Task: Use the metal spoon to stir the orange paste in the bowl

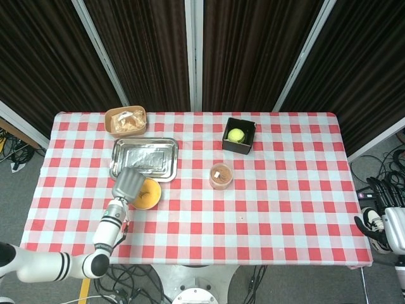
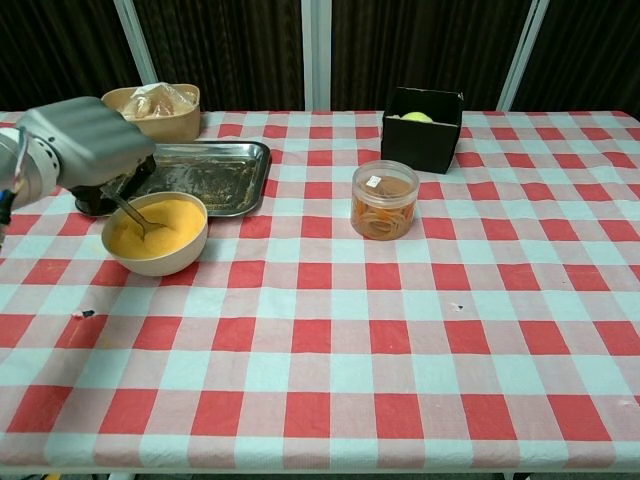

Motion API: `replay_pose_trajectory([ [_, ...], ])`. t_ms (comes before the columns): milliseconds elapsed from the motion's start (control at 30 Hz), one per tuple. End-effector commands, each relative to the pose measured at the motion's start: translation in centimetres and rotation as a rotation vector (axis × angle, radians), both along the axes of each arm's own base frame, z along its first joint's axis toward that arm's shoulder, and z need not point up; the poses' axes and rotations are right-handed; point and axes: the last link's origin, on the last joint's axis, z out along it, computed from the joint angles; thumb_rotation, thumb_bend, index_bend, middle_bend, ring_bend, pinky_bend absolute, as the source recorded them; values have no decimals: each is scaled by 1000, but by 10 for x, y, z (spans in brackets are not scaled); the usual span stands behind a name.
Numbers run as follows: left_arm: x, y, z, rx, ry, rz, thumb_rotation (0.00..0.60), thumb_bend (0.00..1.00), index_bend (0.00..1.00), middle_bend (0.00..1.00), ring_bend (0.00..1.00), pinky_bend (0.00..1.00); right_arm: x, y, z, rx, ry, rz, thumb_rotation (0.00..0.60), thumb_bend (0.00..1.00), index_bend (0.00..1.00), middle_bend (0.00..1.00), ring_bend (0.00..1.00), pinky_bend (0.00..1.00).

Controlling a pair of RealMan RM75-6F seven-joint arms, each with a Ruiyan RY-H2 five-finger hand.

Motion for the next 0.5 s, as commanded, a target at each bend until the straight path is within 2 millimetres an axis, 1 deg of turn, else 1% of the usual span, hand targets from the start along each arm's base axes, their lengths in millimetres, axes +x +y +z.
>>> replay_pose_trajectory([
  [33,2,3,11,-3,-32,20,600,467,658,952,938,988,1,0,-1,2,0,2,600,239,0,68,0,0],
  [300,7,5,18,-15,6,4,600,469,658,952,938,988,1,1,0,-2,1,2,600,239,0,68,0,0],
  [500,9,7,20,72,84,-63,600,470,658,952,938,988,0,2,1,-4,1,-1,600,239,0,68,0,0],
])
